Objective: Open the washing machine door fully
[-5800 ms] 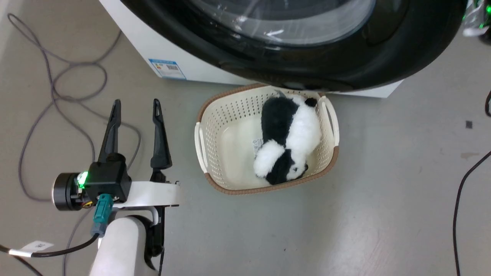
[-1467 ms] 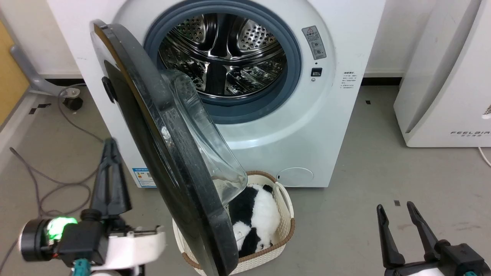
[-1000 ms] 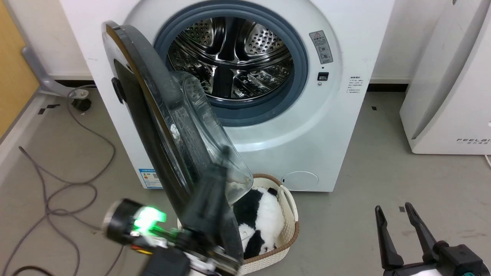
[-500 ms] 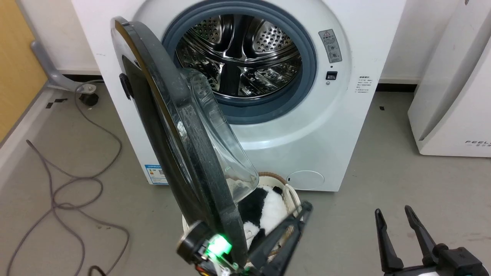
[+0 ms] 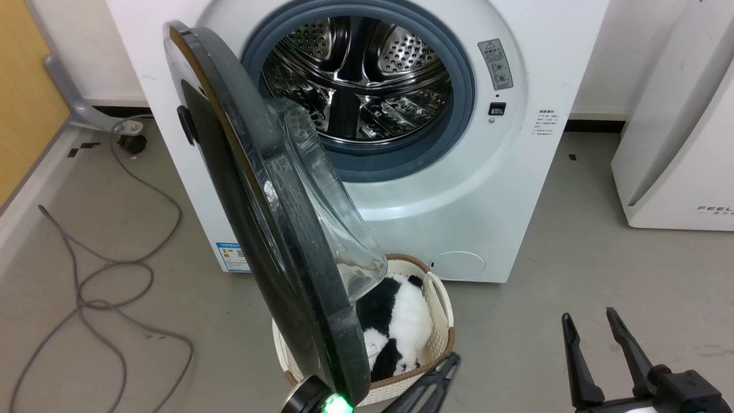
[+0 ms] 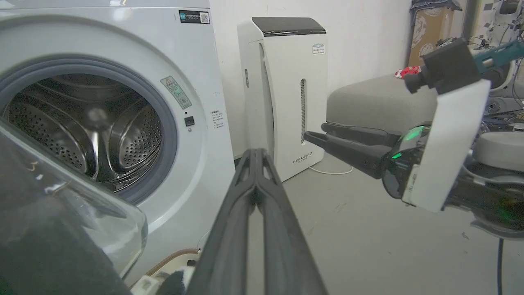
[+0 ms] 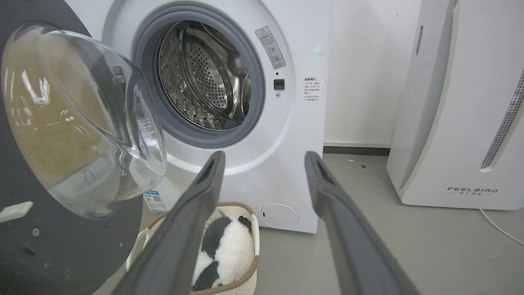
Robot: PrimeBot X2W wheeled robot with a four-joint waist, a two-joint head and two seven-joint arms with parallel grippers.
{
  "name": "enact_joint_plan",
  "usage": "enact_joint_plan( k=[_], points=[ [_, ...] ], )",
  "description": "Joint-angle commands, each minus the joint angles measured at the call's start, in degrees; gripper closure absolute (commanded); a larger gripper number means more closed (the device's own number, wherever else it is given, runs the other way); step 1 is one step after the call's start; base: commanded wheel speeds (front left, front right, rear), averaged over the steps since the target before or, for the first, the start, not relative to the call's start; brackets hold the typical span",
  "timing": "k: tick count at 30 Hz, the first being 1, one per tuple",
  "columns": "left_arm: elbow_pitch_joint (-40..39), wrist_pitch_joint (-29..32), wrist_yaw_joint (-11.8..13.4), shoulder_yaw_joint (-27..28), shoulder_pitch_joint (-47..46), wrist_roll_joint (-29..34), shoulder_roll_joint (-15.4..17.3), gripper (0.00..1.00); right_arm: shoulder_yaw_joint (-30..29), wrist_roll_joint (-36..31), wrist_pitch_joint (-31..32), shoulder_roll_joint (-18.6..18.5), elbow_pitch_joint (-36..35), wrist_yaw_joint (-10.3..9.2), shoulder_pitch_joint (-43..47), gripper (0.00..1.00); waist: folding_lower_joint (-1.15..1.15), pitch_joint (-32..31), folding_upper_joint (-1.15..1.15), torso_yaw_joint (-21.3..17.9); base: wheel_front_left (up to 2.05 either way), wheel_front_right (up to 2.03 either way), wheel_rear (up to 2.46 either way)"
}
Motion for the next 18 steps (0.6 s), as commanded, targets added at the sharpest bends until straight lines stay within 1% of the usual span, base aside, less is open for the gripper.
enact_joint_plan(
  k=[1, 9, 13, 18],
  points=[
    [0.8, -0.2, 0.6, 0.5, 0.8, -0.2, 0.1, 1.00, -0.1, -0.4, -0.2, 0.3, 0.1, 0.03, 0.0, 0.00, 0.00, 0.1, 0.00, 0.1, 0.00, 0.00, 0.00],
    [5.6, -0.2, 3.8, 5.7, -0.6, -2.2, 1.0, 1.00, -0.1, -1.0, -0.2, 0.3, 0.8, 0.03, -0.2, 0.00, 0.00, 0.4, 0.00, 0.7, 0.00, 0.00, 0.00],
    [6.1, -0.2, 4.3, 7.0, -0.7, -2.5, 2.0, 1.00, -0.3, -1.2, -0.2, 0.3, 0.9, 0.03, -0.1, 0.00, 0.00, 0.4, 0.00, 1.6, 0.00, 0.00, 0.00],
    [5.6, -0.2, 4.4, 6.9, -0.2, -2.6, 2.7, 1.00, -0.6, -1.3, -0.2, 0.3, 1.3, 0.03, 0.5, 0.00, 0.00, 0.1, 0.00, 4.0, 0.00, 0.00, 0.00]
  ],
)
